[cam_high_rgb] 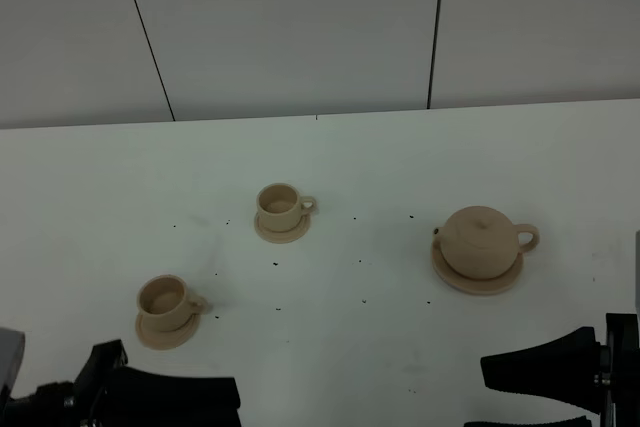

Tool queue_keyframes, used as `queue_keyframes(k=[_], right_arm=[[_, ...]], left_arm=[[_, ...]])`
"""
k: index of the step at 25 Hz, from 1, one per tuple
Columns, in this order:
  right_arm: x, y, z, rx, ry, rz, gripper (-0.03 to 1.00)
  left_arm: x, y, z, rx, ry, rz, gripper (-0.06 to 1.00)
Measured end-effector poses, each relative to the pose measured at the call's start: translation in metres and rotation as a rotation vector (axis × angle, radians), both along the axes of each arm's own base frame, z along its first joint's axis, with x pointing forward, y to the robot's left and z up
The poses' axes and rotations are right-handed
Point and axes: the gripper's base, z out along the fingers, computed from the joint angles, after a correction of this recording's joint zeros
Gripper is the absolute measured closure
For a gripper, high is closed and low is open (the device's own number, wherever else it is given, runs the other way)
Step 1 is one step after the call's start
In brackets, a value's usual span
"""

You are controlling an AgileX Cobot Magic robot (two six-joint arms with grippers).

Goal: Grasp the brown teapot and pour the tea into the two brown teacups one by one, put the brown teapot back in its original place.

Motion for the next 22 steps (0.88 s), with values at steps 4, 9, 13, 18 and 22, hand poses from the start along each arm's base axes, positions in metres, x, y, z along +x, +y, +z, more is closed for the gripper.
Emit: queue_keyframes(k=[4,9,13,18,22], right_arm=[[0.002,0.001,0.004,0.050,0.015,-0.024,0.50],[0.003,0.001,0.007,0.095,0.019,-0.043,0.54],[0.003,0.001,0.008,0.106,0.013,-0.047,0.55],[0.004,0.001,0.009,0.108,0.011,-0.047,0.55],[0.004,0.001,0.009,0.106,0.001,-0.046,0.55]], left_arm=[[0.012,-0.001,0.036,-0.031,-0.084,0.010,0.73],[0.005,0.009,0.084,0.092,-0.242,0.221,0.78],[-0.022,0.026,0.100,0.212,-0.282,0.470,0.82],[-0.066,0.050,0.092,0.334,-0.225,0.712,0.85],[-0.088,0.073,0.068,0.506,-0.019,0.907,0.86]])
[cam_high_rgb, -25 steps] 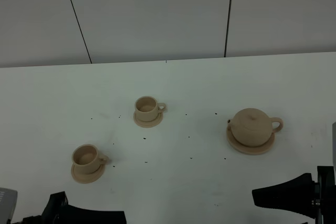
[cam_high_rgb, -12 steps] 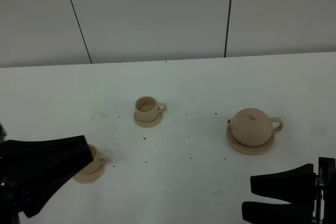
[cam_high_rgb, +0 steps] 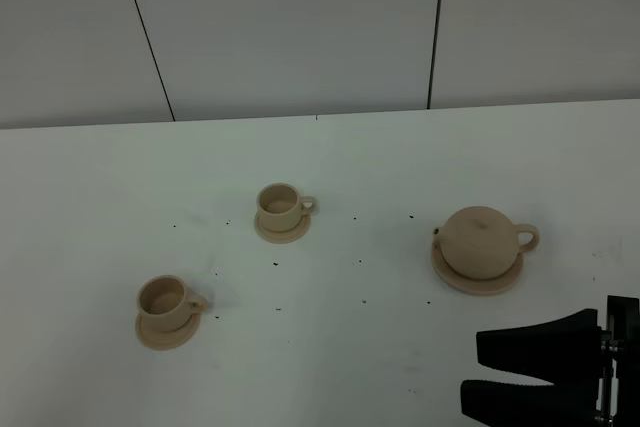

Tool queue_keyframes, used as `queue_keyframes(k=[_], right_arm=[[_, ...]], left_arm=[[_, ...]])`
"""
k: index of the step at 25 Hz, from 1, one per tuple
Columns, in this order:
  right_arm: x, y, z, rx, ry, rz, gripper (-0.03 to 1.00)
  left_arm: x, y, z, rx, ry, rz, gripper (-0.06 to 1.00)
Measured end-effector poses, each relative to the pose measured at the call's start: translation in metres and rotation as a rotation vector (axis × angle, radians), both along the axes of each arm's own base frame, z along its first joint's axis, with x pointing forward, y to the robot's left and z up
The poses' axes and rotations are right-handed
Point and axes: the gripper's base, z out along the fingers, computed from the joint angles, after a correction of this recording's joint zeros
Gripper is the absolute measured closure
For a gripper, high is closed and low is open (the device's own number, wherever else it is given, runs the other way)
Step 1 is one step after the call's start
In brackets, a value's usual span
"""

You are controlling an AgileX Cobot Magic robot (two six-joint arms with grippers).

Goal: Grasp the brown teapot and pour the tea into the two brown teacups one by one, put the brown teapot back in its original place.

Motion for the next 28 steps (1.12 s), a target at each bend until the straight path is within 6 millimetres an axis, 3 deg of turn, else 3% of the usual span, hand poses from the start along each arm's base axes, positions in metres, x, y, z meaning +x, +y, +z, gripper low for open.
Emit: queue_keyframes(k=[4,12,28], right_arm=[[0.000,0.000,0.000,-0.001,-0.004,0.001,0.55],[0.000,0.000,0.000,-0.002,-0.006,0.001,0.55],[0.001,-0.001,0.000,-0.007,-0.007,-0.015,0.55]], left_arm=[[-0.013,0.017,-0.011,0.058,0.115,0.172,0.86],[-0.025,0.024,-0.023,0.140,0.293,0.223,0.86],[-0.017,0.022,-0.025,0.101,0.226,0.213,0.84]])
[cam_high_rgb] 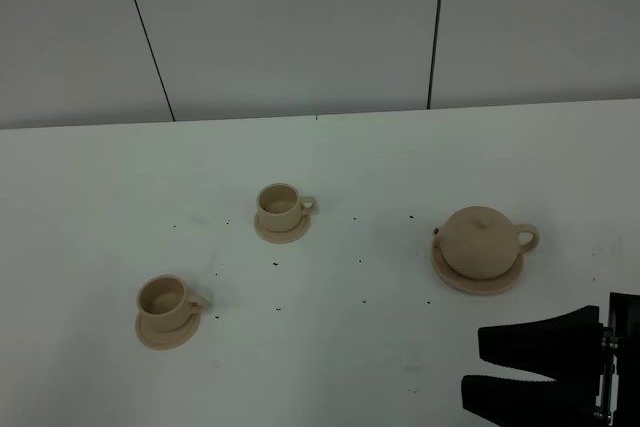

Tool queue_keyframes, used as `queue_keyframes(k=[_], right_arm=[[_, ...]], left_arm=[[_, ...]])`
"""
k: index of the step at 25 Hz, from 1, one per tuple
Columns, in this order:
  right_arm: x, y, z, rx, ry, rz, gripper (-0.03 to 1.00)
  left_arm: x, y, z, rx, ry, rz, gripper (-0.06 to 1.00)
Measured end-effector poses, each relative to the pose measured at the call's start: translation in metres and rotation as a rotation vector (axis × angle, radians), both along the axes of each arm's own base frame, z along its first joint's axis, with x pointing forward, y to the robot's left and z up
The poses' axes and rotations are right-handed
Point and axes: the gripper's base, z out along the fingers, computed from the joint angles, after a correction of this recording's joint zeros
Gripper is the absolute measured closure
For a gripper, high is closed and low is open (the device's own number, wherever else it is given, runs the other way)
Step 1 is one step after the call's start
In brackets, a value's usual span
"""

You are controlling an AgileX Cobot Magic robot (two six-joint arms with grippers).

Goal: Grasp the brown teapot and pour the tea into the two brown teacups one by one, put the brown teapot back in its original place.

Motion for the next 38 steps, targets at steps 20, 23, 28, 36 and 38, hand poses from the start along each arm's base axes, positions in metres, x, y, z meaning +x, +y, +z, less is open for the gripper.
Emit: queue_keyframes(k=[20,23,28,36,38], right_arm=[[0.001,0.000,0.002,0.042,0.045,-0.029,0.55],[0.003,0.000,0.004,0.085,0.081,-0.049,0.55],[0.005,-0.001,0.007,0.112,0.094,-0.072,0.55],[0.010,0.000,0.023,0.130,0.045,-0.082,0.58],[0.011,0.000,0.026,0.134,0.036,-0.082,0.59]], left_arm=[[0.000,0.003,0.000,0.031,-0.006,0.020,0.83],[0.000,0.003,0.000,0.031,-0.007,0.020,0.83],[0.000,0.003,0.000,0.031,-0.007,0.020,0.82],[0.000,0.003,0.000,0.031,-0.007,0.020,0.81],[0.000,0.003,0.000,0.031,-0.007,0.032,0.80]])
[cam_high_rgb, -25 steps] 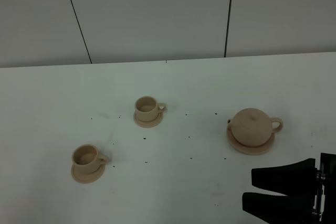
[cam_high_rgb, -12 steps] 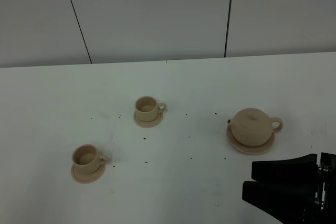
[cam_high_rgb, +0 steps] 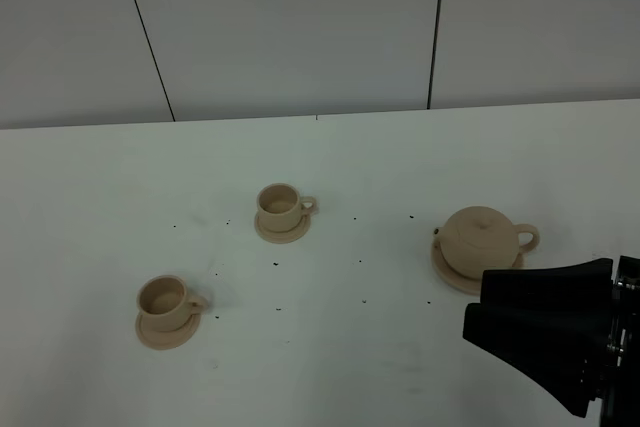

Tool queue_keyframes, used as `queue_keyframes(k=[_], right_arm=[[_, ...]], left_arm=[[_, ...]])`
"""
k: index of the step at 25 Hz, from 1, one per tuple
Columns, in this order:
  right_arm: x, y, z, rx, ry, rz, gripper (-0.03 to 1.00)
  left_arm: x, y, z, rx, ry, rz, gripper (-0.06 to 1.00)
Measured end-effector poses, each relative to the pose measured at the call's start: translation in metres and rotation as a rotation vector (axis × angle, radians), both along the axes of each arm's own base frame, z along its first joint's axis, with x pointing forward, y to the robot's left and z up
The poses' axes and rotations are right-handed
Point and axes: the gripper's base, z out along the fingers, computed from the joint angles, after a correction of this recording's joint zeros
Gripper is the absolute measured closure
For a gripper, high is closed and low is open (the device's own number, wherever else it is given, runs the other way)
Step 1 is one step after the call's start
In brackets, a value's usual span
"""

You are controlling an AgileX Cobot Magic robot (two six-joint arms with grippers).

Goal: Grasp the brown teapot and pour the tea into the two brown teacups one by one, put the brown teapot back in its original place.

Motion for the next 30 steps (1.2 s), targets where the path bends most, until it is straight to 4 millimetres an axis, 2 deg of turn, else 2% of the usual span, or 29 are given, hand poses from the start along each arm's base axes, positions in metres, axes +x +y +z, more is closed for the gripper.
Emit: queue_keyframes(k=[6,13,18,22,25,28,30], right_arm=[[-0.001,0.000,-0.001,-0.001,0.030,0.004,0.60],[0.002,-0.002,-0.005,-0.080,0.041,-0.019,0.60],[0.015,-0.002,0.019,-0.177,-0.002,-0.053,0.60],[0.036,-0.003,0.039,-0.339,0.047,-0.085,0.60],[0.060,-0.005,0.042,-0.506,0.060,-0.120,0.60],[0.087,-0.006,0.032,-0.693,0.011,-0.096,0.60],[0.107,-0.002,0.019,-0.783,-0.021,-0.039,0.60]], left_arm=[[0.000,0.001,0.000,0.001,0.000,0.097,0.80],[0.000,0.001,0.000,0.002,0.000,0.108,0.79],[0.000,0.001,0.000,0.002,0.000,0.108,0.79],[0.000,0.001,0.000,0.003,-0.001,0.108,0.79],[0.000,0.001,0.000,0.003,-0.001,0.108,0.79],[0.000,0.001,0.000,0.003,-0.001,0.108,0.78],[0.000,0.001,0.000,0.003,-0.001,0.108,0.78]])
